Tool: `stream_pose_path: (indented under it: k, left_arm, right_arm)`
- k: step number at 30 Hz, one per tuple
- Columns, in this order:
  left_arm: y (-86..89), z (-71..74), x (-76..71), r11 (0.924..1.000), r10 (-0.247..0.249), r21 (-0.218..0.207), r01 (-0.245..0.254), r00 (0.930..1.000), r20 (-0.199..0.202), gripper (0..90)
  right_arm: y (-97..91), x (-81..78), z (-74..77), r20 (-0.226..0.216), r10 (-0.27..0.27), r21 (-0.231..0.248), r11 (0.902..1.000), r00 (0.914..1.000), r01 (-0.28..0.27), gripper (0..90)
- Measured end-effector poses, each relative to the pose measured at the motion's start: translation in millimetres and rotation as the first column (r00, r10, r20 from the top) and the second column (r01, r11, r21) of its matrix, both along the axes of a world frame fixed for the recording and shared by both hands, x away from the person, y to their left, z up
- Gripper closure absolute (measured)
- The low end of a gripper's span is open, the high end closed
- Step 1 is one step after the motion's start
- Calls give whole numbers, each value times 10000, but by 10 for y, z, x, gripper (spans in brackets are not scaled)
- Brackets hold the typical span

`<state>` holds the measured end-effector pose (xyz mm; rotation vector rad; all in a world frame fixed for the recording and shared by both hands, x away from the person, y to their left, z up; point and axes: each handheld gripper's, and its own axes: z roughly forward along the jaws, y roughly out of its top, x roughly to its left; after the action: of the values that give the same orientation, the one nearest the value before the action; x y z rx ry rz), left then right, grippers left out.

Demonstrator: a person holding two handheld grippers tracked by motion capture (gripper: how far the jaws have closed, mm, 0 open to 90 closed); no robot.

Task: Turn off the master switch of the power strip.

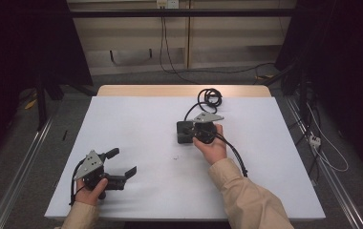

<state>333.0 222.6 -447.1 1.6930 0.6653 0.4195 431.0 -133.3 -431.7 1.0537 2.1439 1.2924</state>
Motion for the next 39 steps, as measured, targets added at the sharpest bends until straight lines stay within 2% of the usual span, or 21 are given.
stream_pose_path:
  k: [18, 32, 39]
  left_arm:
    - [4, -1, 0, 10000, 57, -48, -57, 10000, -42, 28]
    - [13, 1, 1, 10000, 58, 3, -58, 10000, -27, 28]
    - [24, 2, -8, 9999, 118, -60, -118, 9999, -46, 28]
  right_arm:
    - [-27, 6, -16, -72, 8, 348, 9994, 10000, -5, 900]
    - [-22, 1, -6, -84, 29, 308, 9995, 10000, -26, 900]
    - [-37, 0, 15, -83, 20, 542, 9985, 10000, -15, 900]
